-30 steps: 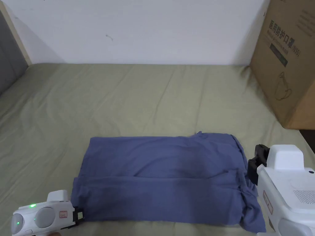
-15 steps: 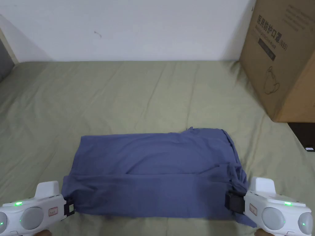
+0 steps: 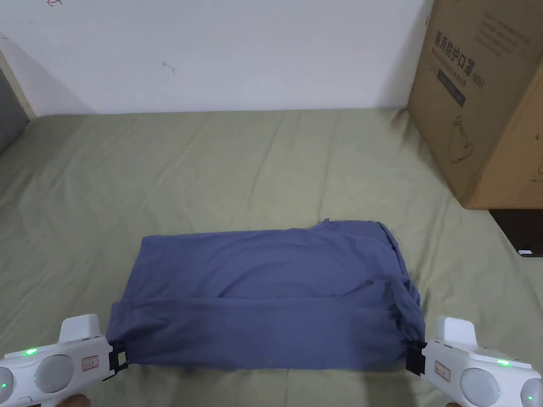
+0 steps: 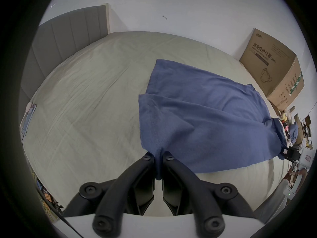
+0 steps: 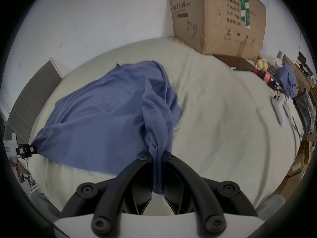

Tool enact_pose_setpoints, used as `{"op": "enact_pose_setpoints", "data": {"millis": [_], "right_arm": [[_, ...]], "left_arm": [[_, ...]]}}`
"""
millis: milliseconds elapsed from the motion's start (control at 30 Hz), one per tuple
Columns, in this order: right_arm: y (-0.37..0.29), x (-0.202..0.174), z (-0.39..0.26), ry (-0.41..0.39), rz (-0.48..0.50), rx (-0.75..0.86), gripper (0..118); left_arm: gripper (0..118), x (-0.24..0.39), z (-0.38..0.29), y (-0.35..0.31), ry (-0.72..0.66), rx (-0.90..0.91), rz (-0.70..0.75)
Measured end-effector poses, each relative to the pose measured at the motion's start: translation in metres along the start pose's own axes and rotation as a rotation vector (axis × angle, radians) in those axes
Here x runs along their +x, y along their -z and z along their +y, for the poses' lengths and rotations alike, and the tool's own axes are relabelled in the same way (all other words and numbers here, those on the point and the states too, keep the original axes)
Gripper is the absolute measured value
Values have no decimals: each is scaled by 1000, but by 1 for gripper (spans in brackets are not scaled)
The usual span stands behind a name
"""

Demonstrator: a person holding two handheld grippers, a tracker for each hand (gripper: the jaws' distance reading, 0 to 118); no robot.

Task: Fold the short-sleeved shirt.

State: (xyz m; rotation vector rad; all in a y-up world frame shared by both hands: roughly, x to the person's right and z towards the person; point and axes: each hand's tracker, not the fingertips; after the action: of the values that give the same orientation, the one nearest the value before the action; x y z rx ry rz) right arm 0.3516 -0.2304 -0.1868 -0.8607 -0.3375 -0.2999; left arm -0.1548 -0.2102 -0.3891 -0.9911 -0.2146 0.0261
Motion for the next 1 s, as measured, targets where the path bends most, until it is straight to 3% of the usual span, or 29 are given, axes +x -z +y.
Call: {"op": "enact_pose_setpoints", "data": {"millis": [200, 300, 533, 700, 733, 767, 800, 867, 900, 1000], "right_arm": [[-49, 7, -13, -23, 15, 28, 8], [-60, 14, -34, 14, 38, -12, 8], [-34, 19, -83, 53, -8, -140, 8], [-28, 17, -76, 57, -27, -166, 8], [-33, 15, -73, 53, -30, -159, 10], [-40, 13, -68, 43, -34, -143, 19], [-49, 10, -62, 31, -45, -121, 34], [-70, 3, -44, 0, -47, -27, 76], [-81, 0, -33, -6, -31, 20, 83], [-121, -17, 1, -40, -6, 177, 83]], "left_arm": [[4, -12, -14, -26, -19, 10, -13], [4, -21, -33, -35, -36, -9, -28], [4, -30, -81, -15, -36, -97, 7], [7, -26, -81, -11, -60, -110, 26], [15, -24, -78, -15, -61, -113, 28], [32, -20, -75, -21, -63, -114, 26], [54, -17, -70, -30, -70, -110, 29], [99, -11, -59, -47, -83, -59, -3], [106, -6, -52, -60, -78, -4, -14], [106, 16, -27, -104, -44, 199, -29]]}}
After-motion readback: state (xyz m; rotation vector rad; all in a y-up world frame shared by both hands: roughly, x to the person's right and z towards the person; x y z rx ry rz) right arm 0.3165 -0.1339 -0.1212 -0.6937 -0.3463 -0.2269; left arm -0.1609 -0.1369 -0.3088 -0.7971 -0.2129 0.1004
